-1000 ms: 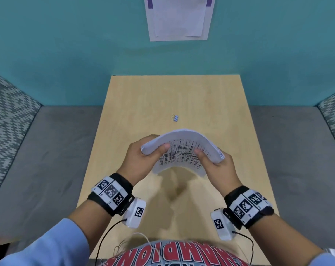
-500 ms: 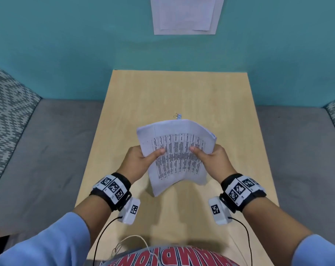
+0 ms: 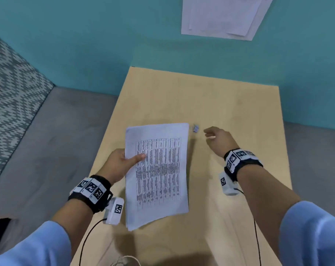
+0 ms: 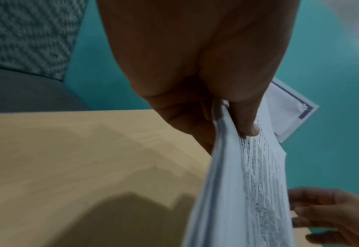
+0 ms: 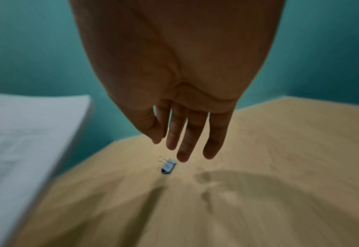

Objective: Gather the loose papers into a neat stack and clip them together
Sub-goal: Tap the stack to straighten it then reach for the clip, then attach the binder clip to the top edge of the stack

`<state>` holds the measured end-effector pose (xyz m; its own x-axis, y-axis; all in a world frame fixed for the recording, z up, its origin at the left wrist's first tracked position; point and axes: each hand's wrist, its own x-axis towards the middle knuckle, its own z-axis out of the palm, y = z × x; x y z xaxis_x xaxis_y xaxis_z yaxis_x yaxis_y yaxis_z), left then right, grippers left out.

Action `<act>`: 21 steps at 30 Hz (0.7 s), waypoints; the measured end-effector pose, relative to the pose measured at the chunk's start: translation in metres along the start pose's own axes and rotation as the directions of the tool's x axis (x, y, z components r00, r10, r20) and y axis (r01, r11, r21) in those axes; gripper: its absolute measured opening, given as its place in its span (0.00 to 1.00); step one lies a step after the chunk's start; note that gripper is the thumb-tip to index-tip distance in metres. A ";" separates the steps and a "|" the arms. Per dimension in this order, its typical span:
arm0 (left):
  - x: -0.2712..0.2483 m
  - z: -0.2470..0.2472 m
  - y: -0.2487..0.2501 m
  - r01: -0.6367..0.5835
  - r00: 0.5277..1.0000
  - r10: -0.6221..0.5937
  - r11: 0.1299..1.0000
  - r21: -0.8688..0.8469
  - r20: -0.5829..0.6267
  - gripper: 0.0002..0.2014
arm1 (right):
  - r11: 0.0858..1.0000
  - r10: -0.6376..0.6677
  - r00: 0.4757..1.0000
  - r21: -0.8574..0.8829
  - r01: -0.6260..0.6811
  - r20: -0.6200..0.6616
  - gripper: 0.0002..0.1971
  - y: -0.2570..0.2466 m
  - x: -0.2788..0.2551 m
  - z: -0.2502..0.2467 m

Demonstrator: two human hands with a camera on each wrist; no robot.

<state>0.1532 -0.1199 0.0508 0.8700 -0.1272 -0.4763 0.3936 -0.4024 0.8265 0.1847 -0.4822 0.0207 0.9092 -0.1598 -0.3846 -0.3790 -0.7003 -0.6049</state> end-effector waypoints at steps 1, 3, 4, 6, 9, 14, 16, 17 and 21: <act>0.001 -0.005 -0.004 0.011 1.000 -0.011 1.000 0.008 -0.004 0.08 | 0.996 -0.008 1.000 -0.087 0.006 -0.014 0.22 -0.001 0.015 0.003; 0.006 -0.015 -0.014 0.028 1.000 -0.028 0.999 0.042 0.000 0.08 | 0.981 -0.016 1.000 -0.193 0.013 -0.013 0.25 -0.008 0.040 0.013; 0.008 -0.018 -0.018 0.039 0.999 -0.040 0.998 0.057 0.005 0.09 | 0.974 -0.029 1.000 -0.226 0.029 0.000 0.27 -0.010 0.051 0.020; 0.013 -0.022 -0.026 0.067 0.998 -0.068 0.996 0.056 0.017 0.12 | 0.966 -0.043 0.998 -0.253 0.053 0.043 0.29 -0.015 0.066 0.035; 0.018 -0.021 -0.030 0.122 0.991 -0.122 0.993 0.005 0.051 0.14 | 0.943 -0.045 0.997 -0.328 0.061 0.057 0.28 -0.014 0.074 0.052; 0.024 -0.011 -0.029 0.142 0.987 -0.140 0.990 -0.025 0.078 0.13 | 0.908 -0.061 0.996 -0.411 0.080 0.058 0.25 -0.002 0.078 0.058; 0.025 -0.009 -0.027 0.137 0.988 -0.135 0.990 -0.025 0.081 0.13 | 0.919 -0.061 0.997 -0.387 0.074 0.046 0.19 0.004 0.074 0.056; 0.025 -0.008 -0.026 0.132 0.988 -0.130 0.991 -0.018 0.084 0.14 | 0.934 -0.049 0.998 -0.353 0.062 0.044 0.16 0.005 0.069 0.053; 0.020 -0.003 -0.019 0.111 0.989 -0.110 0.994 -0.004 0.093 0.14 | 0.998 0.034 0.998 -0.055 -0.037 -0.057 0.08 0.013 0.037 0.043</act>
<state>0.1642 -0.1121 0.0267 0.7897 -0.1661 -0.5905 0.4890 -0.4108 0.7695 0.2065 -0.4673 -0.0313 0.9043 -0.2225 -0.3644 -0.4019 -0.7315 -0.5508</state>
